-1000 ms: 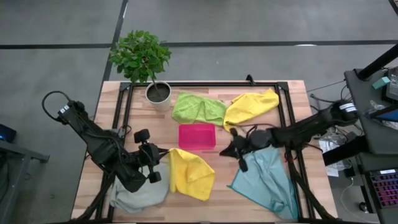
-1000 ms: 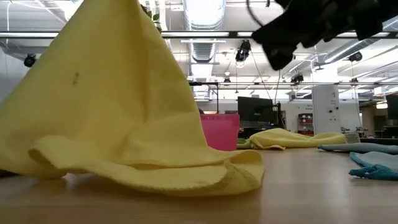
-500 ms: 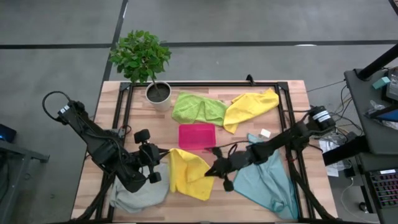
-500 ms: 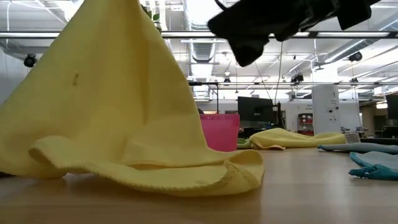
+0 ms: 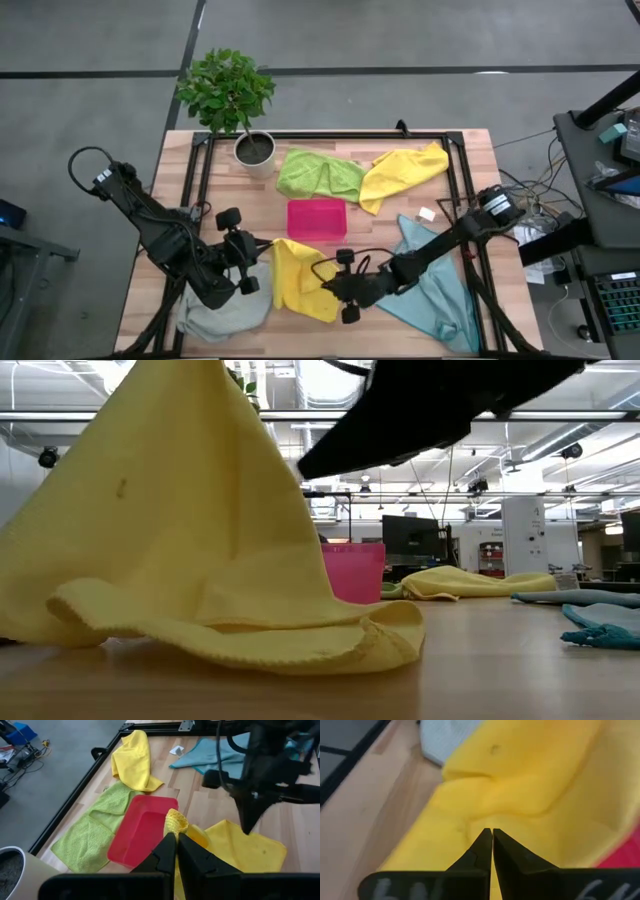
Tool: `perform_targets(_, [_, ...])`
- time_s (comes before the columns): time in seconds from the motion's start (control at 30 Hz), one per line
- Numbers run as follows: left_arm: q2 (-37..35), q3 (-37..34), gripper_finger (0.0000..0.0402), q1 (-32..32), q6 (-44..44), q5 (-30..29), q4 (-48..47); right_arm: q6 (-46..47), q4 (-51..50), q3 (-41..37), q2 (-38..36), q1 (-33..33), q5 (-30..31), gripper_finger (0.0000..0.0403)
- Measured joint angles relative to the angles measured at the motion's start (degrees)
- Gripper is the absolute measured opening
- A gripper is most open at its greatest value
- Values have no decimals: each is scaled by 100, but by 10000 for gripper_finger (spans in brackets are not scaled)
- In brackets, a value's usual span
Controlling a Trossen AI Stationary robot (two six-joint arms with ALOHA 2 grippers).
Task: Fold microfiber towels
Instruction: Fold the bottom yellow microfiber cloth
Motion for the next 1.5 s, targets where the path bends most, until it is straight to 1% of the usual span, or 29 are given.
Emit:
perform_targets(0.1, [0, -2, 0, 0, 2, -1, 0, 348, -446, 328, 280, -1, -67, 11])
perform_targets(0.23, [0, -9, 0, 0, 3, -2, -1, 290, -522, 731, 675, -5, -416, 32])
perform_targets(0.33, [0, -13, 0, 0, 3, -3, 2, 292, -718, 1060, 996, -21, -445, 62])
perform_targets(0.47, [0, -19, 0, 0, 4, -3, 4, 294, -877, 1467, 1368, -105, -434, 112])
perform_targets(0.63, [0, -24, 0, 0, 3, -3, 4, 341, -910, 1664, 1501, -218, -292, 173])
perform_targets(0.77, [0, -39, 0, 0, 3, -3, 2, 194, -910, 1664, 1501, -274, -289, 202])
perform_targets(0.93, [0, -67, 0, 0, 3, -3, 6, 48, -684, 1656, 1638, -281, -286, 206])
perform_targets(1.03, [0, -76, 0, 0, 2, -3, 4, 30, -583, 1655, 1778, -287, -288, 202])
perform_targets(1.27, [0, -76, 0, 0, 2, -3, 12, 11, -532, 1640, 1783, -372, -284, 184])
perform_targets(1.5, [0, -76, 0, 0, 2, -3, 22, -8, -492, 1605, 1943, -418, -276, 182])
